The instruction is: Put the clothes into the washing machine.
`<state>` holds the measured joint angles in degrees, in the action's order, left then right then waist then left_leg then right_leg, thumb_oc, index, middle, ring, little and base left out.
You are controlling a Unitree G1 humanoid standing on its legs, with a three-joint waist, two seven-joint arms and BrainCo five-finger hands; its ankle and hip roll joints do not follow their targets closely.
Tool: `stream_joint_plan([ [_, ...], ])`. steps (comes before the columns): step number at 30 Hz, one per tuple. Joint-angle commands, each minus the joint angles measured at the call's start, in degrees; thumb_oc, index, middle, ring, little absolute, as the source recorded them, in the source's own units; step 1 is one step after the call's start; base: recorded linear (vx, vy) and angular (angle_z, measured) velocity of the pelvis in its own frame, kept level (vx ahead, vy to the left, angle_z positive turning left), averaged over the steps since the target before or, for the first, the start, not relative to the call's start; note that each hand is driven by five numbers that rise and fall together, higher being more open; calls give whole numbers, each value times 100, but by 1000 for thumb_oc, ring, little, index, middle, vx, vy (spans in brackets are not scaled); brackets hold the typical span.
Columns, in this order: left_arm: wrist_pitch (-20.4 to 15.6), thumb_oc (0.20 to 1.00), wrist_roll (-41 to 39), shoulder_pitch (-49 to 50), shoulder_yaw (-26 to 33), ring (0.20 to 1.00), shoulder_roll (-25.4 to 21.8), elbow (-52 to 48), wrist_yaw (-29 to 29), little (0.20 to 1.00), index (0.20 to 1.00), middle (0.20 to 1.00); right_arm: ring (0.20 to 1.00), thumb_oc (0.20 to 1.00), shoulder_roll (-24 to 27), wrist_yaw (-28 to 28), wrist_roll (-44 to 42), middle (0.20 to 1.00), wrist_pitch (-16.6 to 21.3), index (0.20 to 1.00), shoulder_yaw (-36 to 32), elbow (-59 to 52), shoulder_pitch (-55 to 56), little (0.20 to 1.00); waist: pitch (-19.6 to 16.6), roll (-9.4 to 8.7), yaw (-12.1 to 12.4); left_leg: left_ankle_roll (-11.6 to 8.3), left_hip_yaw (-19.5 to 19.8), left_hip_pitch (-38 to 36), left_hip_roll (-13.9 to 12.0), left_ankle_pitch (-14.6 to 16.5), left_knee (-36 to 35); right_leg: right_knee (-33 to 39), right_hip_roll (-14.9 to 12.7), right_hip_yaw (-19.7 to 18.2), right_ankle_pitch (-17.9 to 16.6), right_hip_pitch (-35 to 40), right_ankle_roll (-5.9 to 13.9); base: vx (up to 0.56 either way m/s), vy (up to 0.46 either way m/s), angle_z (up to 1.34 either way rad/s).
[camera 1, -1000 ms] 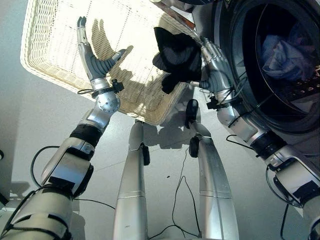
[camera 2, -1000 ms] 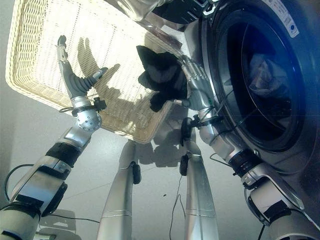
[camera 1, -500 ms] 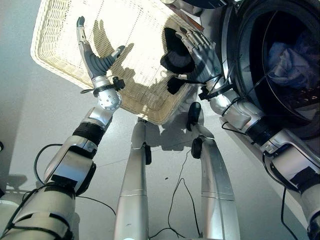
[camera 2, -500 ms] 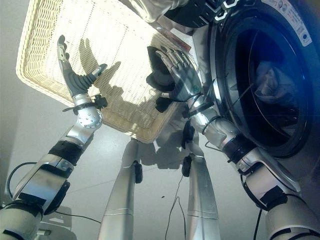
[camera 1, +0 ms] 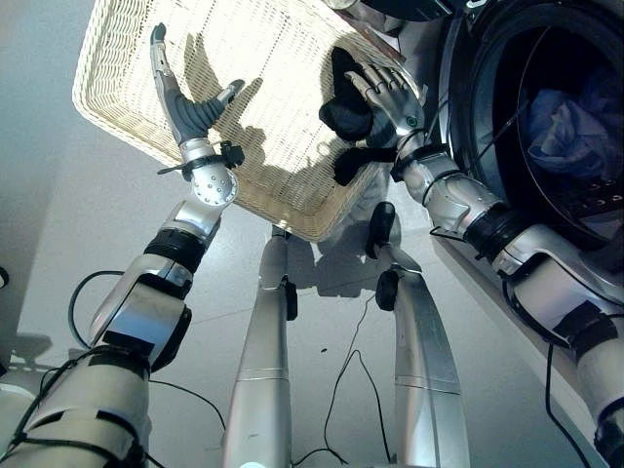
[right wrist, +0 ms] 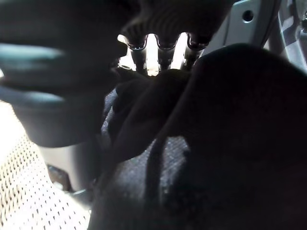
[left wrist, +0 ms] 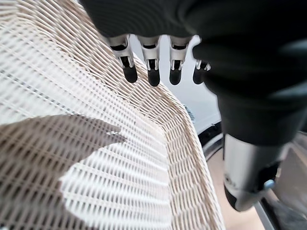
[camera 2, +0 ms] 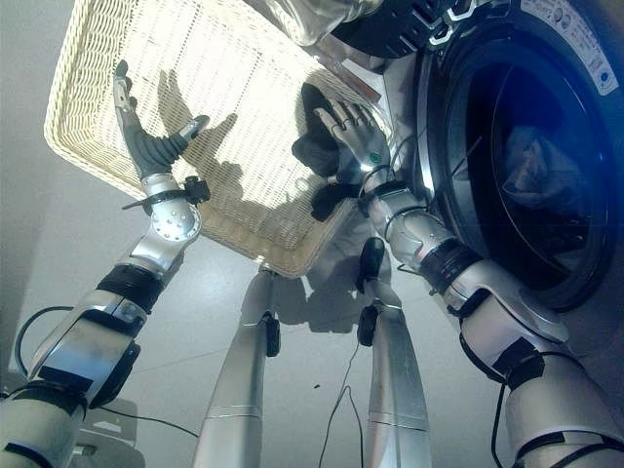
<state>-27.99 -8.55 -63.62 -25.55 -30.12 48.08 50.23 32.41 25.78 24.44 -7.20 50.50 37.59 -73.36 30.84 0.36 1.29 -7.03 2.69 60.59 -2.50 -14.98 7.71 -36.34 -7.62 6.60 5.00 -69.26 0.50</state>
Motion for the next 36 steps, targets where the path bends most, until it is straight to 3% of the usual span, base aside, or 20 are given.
stream_joint_plan([
  [1,-145,1000,-129,-227,239,1000,137,176,48,1000,1000,1000,1000,1000,94,-723,135,1000,-644,1000,300,722,22,1000,-105,158,58,85,-246,210,328,820,902,1417,250,270,-858,509,646,0,0,0],
  [4,-179,1000,-127,-236,214,1000,162,217,51,1000,1000,1000,1000,1000,65,-850,242,1000,-809,1000,307,990,36,1000,-105,167,58,93,-249,214,329,810,889,1430,255,269,-880,498,645,0,0,0],
  [5,-196,1000,-132,-232,216,1000,162,229,47,1000,1000,1000,664,664,55,-858,264,664,-797,664,293,1053,50,664,-105,171,56,95,-250,221,331,809,895,1422,259,265,-885,486,643,0,0,0],
  [6,-207,1000,-126,-230,220,1000,171,234,54,1000,1000,1000,253,253,47,-864,274,253,-784,253,269,1103,51,253,-105,177,53,93,-252,243,328,809,906,1409,260,261,-886,463,644,0,0,0],
  [7,-210,1000,-126,-233,214,1000,177,238,61,1000,1000,1000,200,200,39,-854,276,200,-773,200,262,1123,57,200,-105,181,50,93,-250,248,331,810,909,1408,262,258,-887,458,643,0,0,0],
  [17,-254,1000,-52,-144,266,1000,227,153,119,1000,1000,1000,200,200,47,-457,59,200,-416,200,51,1039,171,200,-105,213,30,103,-253,303,354,804,940,1384,279,213,-905,391,646,0,0,0],
  [19,-250,1000,-33,-77,293,1000,225,86,136,1000,1000,1000,200,200,76,-312,-317,200,-250,200,-60,872,260,200,-105,216,22,104,-249,308,356,813,954,1356,285,203,-896,377,644,0,0,0],
  [25,-196,1000,93,150,415,1000,206,-153,194,1000,1000,1000,200,200,38,-287,-2700,200,554,200,-824,-3,840,200,-105,172,-33,90,-247,362,357,811,985,1317,315,159,-891,313,623,0,0,0],
  [28,-212,1000,156,327,548,1000,158,-273,168,1000,1000,1000,200,200,-56,-360,-4159,200,1213,200,-1441,-491,1301,200,-105,141,-76,78,-263,367,348,828,1001,1285,334,139,-878,281,618,0,0,0],
  [30,-229,1000,223,446,650,1000,148,-298,173,1000,1000,1000,200,200,-200,-710,-5675,200,1830,200,-2005,-669,1732,200,-105,103,-134,66,-278,354,328,853,1022,1266,346,118,-868,272,616,7,16,1],
  [31,-236,1000,230,461,657,1000,149,-296,176,1000,1000,1000,200,200,-209,-764,-5864,200,1908,200,-2061,-677,1781,200,-105,96,-138,66,-281,349,325,857,1022,1266,346,114,-867,275,617,6,40,-2],
  [32,-237,1000,273,516,713,1000,146,-303,198,1000,1000,1000,200,200,-287,-1033,-6705,200,2203,200,-2335,-720,2003,200,-105,71,-175,59,-292,338,303,869,1022,1260,356,98,-860,277,616,1,35,-2],
  [36,-231,1000,264,575,757,1000,90,-320,233,1000,1000,1000,200,200,-339,-1546,-8104,200,2536,200,-2779,-604,2330,200,-105,37,-232,49,-318,316,259,889,1015,1256,359,73,-864,278,624,0,9,-1],
])
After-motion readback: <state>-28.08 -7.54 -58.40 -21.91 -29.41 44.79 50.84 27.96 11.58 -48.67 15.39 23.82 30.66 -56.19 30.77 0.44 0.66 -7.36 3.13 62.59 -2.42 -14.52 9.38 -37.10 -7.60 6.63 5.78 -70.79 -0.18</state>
